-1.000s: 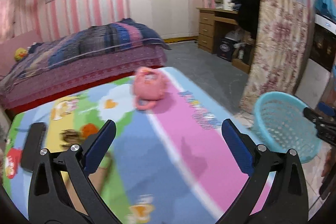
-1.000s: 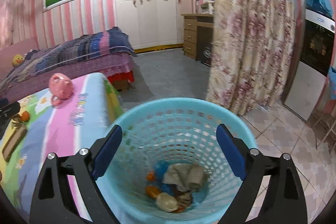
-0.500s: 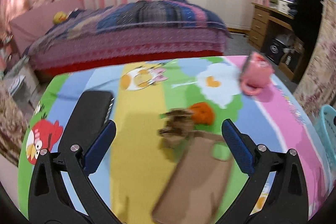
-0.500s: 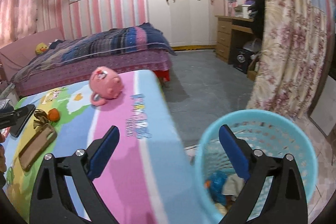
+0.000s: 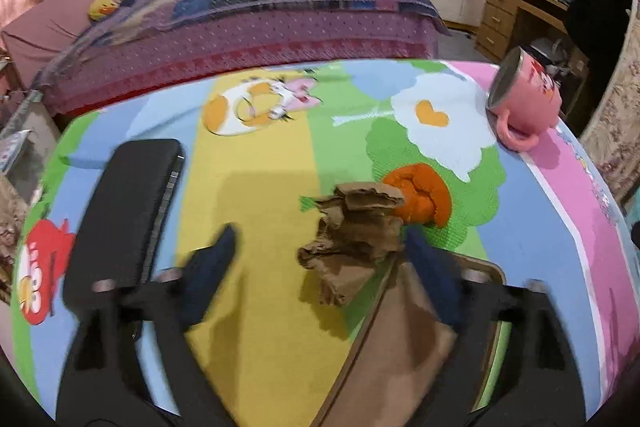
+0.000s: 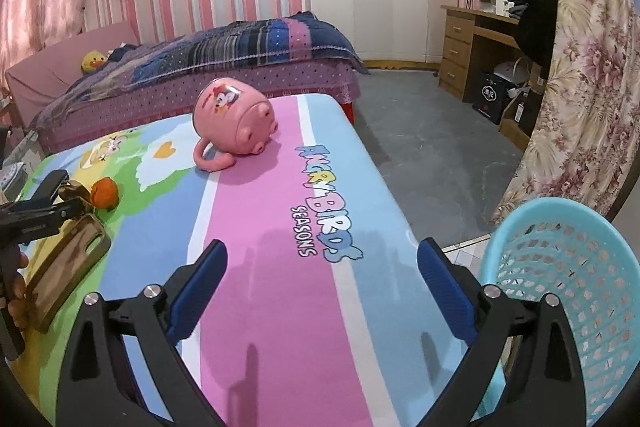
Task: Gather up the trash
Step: 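Lower the left gripper onto the crumpled brown paper and grasp it, then grasp the orange peel with the right gripper while the left gripper holds the paper, then carry the brown paper and orange peel with both grippers over the basket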
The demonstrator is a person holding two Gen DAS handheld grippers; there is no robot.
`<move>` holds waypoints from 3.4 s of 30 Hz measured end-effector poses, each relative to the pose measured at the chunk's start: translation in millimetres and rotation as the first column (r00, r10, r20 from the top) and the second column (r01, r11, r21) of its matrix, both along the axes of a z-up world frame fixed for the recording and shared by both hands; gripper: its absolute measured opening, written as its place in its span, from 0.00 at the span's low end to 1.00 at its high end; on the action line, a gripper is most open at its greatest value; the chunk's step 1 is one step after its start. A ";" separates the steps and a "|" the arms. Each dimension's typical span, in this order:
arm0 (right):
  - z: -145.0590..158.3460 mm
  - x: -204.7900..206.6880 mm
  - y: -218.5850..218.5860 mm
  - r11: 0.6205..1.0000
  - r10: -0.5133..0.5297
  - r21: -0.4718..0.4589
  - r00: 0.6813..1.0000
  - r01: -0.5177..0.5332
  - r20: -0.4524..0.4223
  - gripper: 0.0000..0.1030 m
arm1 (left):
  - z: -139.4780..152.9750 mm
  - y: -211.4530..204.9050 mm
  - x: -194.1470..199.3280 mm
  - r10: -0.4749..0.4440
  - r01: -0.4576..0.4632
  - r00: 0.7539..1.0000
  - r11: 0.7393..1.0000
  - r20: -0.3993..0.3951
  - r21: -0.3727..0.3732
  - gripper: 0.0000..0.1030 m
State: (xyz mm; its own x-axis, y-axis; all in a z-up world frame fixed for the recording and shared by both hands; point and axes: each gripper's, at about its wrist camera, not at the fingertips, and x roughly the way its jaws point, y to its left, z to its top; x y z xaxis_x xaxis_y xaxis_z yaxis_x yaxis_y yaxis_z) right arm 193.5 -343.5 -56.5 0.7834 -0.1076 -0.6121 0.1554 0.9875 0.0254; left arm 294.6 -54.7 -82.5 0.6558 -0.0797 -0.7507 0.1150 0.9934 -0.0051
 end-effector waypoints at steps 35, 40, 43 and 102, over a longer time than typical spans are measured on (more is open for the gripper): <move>-13.7 109.5 205.9 0.929 0.354 -0.064 0.927 -0.364 -0.125 0.74 | 24.8 162.8 -29.0 0.300 -0.301 0.950 0.954 0.088 -0.001 0.45; -18.7 115.1 208.1 0.917 0.390 -0.021 0.907 -0.398 -0.156 0.48 | 25.7 165.4 -28.7 0.309 -0.308 0.947 0.951 0.087 -0.025 0.45; -19.9 115.0 212.0 0.913 0.397 -0.036 0.906 -0.406 -0.146 0.34 | 27.0 165.1 -28.9 0.302 -0.301 0.949 0.953 0.092 -0.022 0.45; 47.9 -171.8 -161.9 0.962 -0.245 -0.094 0.962 0.257 0.124 0.29 | 53.8 -214.5 -132.5 -0.378 0.393 0.906 0.919 0.192 -0.043 0.46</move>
